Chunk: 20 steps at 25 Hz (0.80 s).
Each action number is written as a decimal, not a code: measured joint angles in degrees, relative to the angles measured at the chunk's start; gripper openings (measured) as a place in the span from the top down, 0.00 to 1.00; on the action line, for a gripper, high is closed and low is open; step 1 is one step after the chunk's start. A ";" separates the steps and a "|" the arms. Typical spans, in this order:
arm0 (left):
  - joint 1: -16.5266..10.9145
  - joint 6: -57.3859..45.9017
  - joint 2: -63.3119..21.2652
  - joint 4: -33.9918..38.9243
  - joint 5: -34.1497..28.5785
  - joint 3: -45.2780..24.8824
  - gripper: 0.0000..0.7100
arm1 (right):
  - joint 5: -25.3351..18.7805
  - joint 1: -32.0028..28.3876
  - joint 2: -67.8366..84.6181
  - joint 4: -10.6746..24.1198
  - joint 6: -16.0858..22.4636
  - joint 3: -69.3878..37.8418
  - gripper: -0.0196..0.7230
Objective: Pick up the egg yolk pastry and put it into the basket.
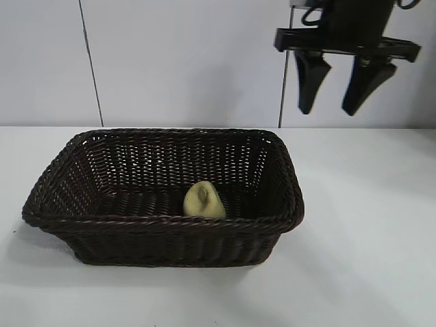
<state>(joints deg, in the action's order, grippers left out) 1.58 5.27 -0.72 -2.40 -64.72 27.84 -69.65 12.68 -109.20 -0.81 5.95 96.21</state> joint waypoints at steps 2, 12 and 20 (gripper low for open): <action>0.00 0.00 0.00 0.00 0.00 0.00 0.24 | -0.16 -2.91 0.00 0.81 0.05 0.00 0.36; 0.00 0.00 0.00 0.00 0.00 0.00 0.24 | -0.35 -9.09 0.69 1.45 -1.28 0.00 0.36; 0.00 0.00 0.00 0.00 0.00 0.00 0.24 | -0.46 -9.09 11.66 1.45 -2.70 -7.59 0.36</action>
<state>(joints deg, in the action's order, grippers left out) 1.58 5.27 -0.72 -2.40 -64.72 27.84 -70.11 3.59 -97.54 0.64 3.25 88.62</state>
